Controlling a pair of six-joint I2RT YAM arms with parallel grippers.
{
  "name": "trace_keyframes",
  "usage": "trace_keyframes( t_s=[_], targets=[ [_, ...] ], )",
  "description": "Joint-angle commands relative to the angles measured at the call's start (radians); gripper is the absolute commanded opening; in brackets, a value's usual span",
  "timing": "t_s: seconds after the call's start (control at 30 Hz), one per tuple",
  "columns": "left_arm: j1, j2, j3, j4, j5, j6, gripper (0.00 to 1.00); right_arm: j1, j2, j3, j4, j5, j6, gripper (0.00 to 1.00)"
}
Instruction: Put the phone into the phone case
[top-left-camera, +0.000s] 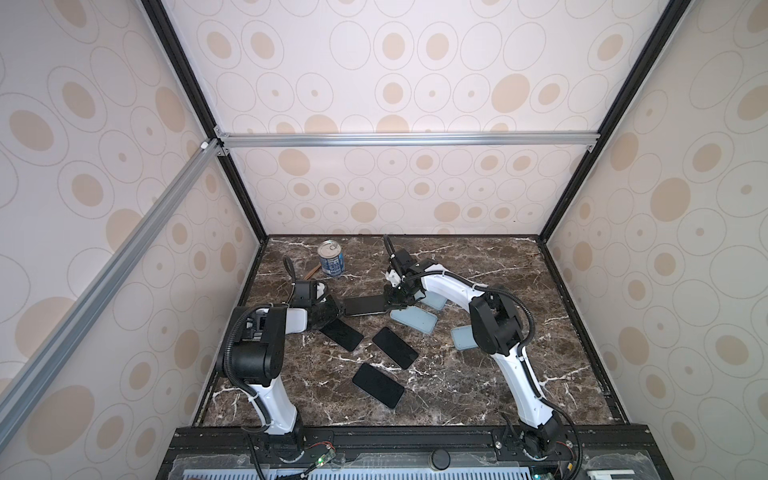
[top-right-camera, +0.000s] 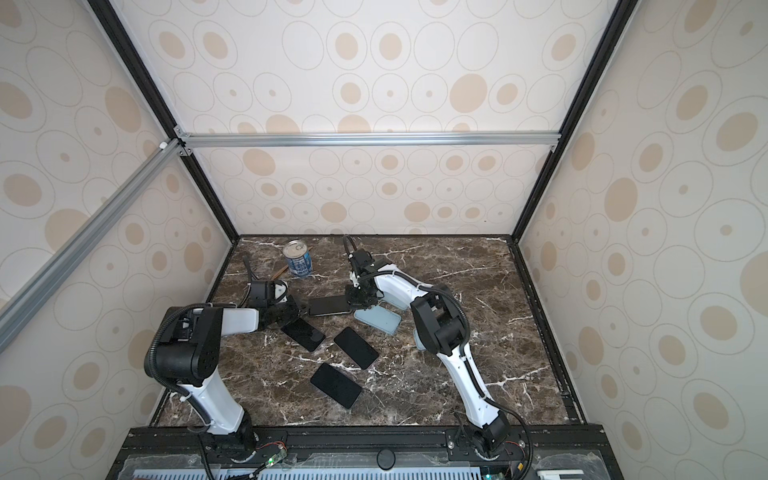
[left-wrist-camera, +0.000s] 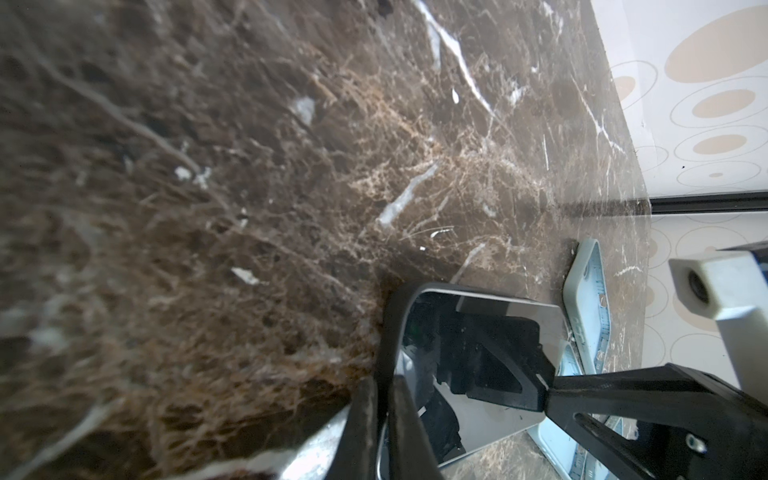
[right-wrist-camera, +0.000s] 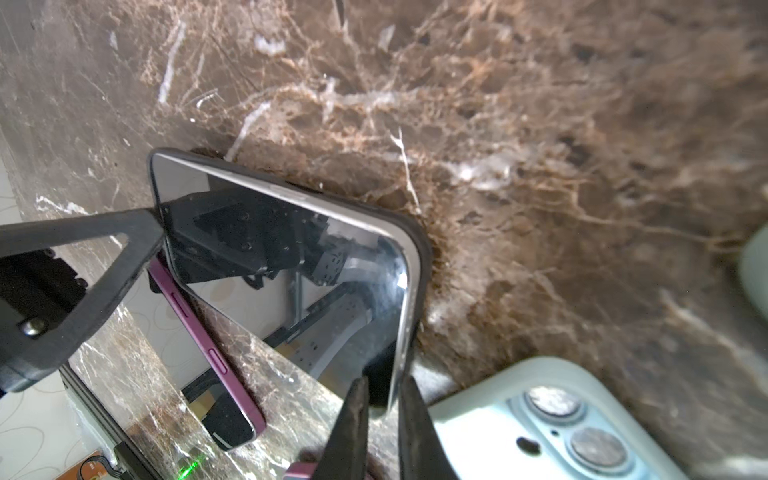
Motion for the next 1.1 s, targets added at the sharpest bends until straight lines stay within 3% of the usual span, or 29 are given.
trace_keyframes(
  t_s=[0.0, 0.63, 1.07],
  targets=[
    [-0.001, 0.039, 0.008, -0.036, 0.001, -0.006, 0.11, 0.021, 0.053, 0.022, -0.049, -0.006, -0.022, 0.15],
    [-0.001, 0.047, 0.010, -0.033, 0.024, -0.012, 0.16, 0.053, 0.144, -0.015, -0.142, 0.088, -0.080, 0.09],
    [-0.001, 0.032, 0.011, -0.045, 0.014, -0.003, 0.16, 0.085, 0.185, 0.064, -0.179, 0.113, -0.031, 0.09]
  ],
)
